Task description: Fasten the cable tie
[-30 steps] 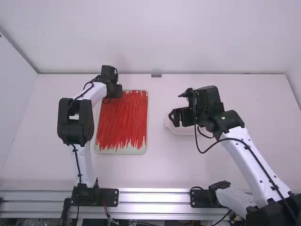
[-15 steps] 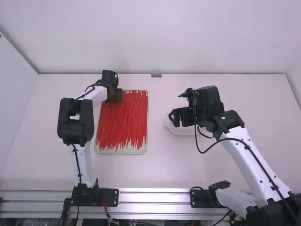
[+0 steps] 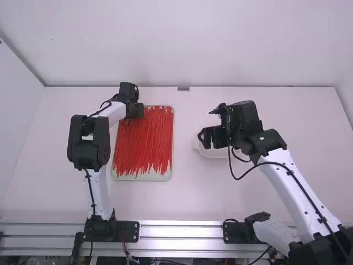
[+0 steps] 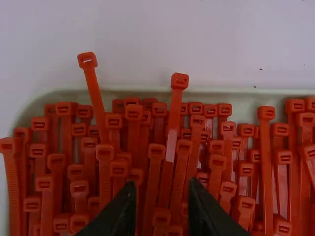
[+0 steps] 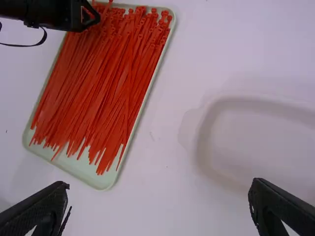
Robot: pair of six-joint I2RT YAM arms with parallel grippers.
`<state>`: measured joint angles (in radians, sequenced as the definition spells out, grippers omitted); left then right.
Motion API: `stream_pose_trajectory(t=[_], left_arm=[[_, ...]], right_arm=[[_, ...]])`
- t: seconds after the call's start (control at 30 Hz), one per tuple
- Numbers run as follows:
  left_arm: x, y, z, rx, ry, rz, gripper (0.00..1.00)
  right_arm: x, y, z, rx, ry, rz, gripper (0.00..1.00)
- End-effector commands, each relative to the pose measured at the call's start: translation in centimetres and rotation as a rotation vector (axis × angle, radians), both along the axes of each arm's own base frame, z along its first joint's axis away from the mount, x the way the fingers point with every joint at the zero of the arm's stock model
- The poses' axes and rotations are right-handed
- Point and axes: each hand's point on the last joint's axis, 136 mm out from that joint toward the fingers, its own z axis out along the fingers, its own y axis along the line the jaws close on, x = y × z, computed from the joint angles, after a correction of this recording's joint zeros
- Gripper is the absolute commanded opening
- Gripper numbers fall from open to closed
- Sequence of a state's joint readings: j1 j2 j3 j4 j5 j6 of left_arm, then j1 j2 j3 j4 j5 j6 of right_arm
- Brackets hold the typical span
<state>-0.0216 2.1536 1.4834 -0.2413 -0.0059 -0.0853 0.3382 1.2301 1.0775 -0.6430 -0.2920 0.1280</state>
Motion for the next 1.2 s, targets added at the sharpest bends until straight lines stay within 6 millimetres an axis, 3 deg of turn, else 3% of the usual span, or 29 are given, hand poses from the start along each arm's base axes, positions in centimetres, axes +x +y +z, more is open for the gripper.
stream_pose_trajectory(t=[0.0,0.17,0.47,0.53,0.67,0.87,1.17], left_arm=[[-0.4,0.4,-1.3,0.011,0.027,0.006,0.26],[-1.1,0.0,-2.6,0.009,0.068,0.004,0.21],[-0.8,0.0,-2.5,0.004,0.06,0.019,0.18],[-1.1,0.0,-2.5,0.005,0.075,0.019,0.11],[-1.0,0.0,-2.3,0.005,0.076,0.019,0.06],[-0.1,0.5,-0.6,0.026,0.063,0.034,0.03],[2.1,0.4,3.7,0.023,0.021,0.034,0.02]], right_arm=[[-0.1,-0.1,0.5,0.005,-0.012,-0.003,0.98],[-0.3,-0.1,0.3,-0.001,-0.002,-0.003,0.98],[-0.3,-0.2,0.3,-0.005,-0.004,-0.007,0.98],[-0.2,-0.2,0.4,-0.002,-0.009,-0.007,0.98],[0.0,-0.2,0.5,-0.003,-0.018,-0.009,0.98],[0.2,-0.1,0.7,0.003,-0.03,-0.008,0.98],[0.2,-0.1,0.7,0.002,-0.029,-0.008,0.98]])
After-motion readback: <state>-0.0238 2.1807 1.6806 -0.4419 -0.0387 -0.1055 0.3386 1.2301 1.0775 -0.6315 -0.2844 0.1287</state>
